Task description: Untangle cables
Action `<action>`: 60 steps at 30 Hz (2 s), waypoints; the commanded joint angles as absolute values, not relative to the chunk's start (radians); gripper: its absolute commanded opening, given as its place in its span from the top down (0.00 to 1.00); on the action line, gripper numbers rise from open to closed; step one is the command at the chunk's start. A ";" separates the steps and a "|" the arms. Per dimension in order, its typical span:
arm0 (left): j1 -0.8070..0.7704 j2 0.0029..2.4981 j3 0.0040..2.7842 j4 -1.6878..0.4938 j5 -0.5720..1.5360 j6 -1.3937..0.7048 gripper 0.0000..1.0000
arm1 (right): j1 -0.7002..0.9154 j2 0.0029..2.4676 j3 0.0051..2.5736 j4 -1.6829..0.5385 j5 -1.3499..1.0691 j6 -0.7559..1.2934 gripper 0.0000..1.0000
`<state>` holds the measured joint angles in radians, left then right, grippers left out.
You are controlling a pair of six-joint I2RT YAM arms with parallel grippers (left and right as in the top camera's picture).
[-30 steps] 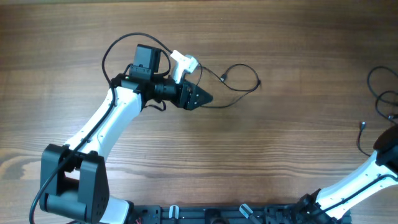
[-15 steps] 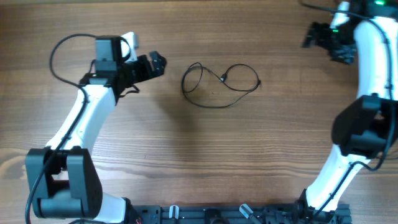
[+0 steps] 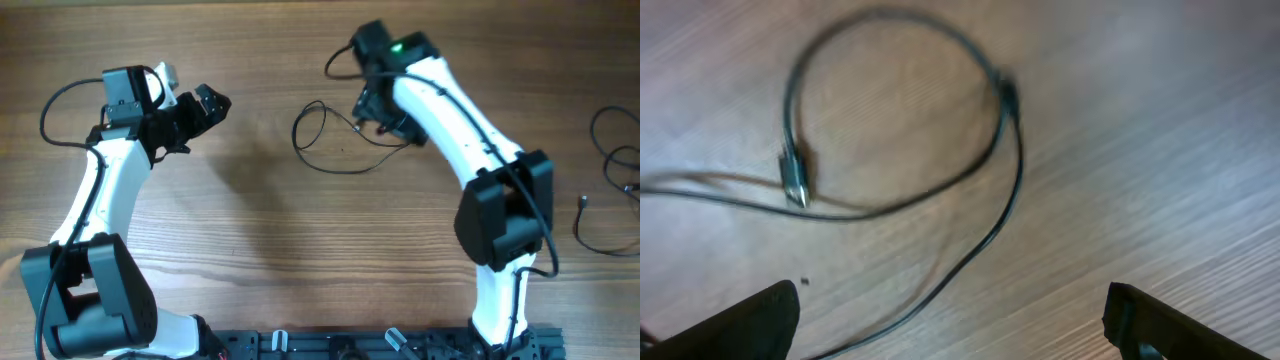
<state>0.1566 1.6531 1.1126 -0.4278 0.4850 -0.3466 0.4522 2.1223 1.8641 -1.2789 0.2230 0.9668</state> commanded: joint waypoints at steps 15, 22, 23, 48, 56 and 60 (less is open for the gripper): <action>0.163 1.628 1.114 -0.446 0.550 -0.345 0.03 | 0.479 2.096 1.544 -0.919 0.208 1.074 0.14; 0.163 1.628 1.114 -0.447 0.572 -0.345 0.03 | 0.479 2.098 1.505 -0.884 0.199 1.075 0.75; 0.163 1.628 1.114 -0.446 0.579 -0.345 0.03 | 0.479 2.098 1.477 -0.860 0.184 1.074 0.75; 0.163 1.629 1.114 -0.451 0.594 -0.345 0.03 | 0.339 1.460 1.477 -0.590 -0.102 0.423 0.96; 0.163 1.629 1.114 -0.472 0.595 -0.345 0.04 | 0.195 1.361 1.477 -0.869 0.036 0.350 0.96; 0.163 1.629 1.114 -0.472 0.595 -0.345 0.04 | 0.195 1.543 1.477 -0.918 0.071 0.421 0.96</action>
